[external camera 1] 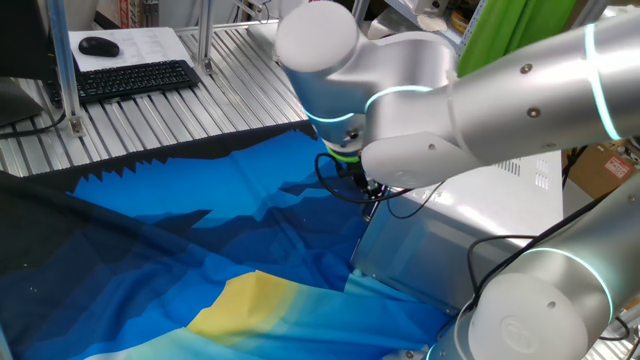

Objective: Open the microwave door

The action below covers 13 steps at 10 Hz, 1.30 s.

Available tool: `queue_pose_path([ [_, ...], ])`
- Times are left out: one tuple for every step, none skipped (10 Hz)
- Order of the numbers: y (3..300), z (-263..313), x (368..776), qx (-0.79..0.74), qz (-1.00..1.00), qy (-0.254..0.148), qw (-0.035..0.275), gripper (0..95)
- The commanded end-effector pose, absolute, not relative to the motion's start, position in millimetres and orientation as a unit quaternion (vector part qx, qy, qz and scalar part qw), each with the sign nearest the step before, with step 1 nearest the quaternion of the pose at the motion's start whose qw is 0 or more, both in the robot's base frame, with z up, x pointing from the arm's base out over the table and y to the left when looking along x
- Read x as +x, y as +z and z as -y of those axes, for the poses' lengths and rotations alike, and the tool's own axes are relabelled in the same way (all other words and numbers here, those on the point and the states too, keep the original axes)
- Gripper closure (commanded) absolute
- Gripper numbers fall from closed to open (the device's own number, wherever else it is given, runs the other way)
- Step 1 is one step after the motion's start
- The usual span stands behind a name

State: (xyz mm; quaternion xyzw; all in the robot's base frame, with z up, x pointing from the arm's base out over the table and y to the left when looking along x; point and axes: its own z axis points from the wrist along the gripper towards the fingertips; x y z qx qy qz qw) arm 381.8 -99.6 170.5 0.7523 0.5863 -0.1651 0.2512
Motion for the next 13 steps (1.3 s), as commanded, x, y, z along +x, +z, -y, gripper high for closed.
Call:
queue_pose_path([
  [168.8, 103.0, 378.8, 0.744, -0.595, -0.167, 0.255, 57.0],
  [167.7, 104.6, 378.3, 0.741, -0.597, -0.168, 0.258, 57.0],
  [166.4, 106.4, 376.8, 0.736, -0.602, -0.165, 0.261, 57.0],
  [166.0, 107.2, 375.4, 0.732, -0.607, -0.159, 0.266, 57.0],
  [166.2, 107.2, 375.4, 0.729, -0.61, -0.159, 0.265, 57.0],
  [166.3, 107.3, 375.4, 0.728, -0.611, -0.16, 0.267, 57.0],
  [166.3, 107.3, 375.5, 0.729, -0.612, -0.154, 0.266, 57.0],
  [165.8, 107.8, 376.3, 0.728, -0.613, -0.154, 0.266, 57.0],
  [165.0, 108.6, 377.2, 0.725, -0.614, -0.157, 0.268, 57.0],
  [164.5, 109.1, 377.9, 0.723, -0.617, -0.158, 0.267, 57.0],
  [163.2, 110.5, 379.5, 0.72, -0.62, -0.16, 0.268, 57.0],
  [162.4, 112.0, 381.0, 0.717, -0.622, -0.163, 0.269, 76.0],
  [160.7, 114.4, 383.4, 0.716, -0.622, -0.165, 0.27, 76.0],
])
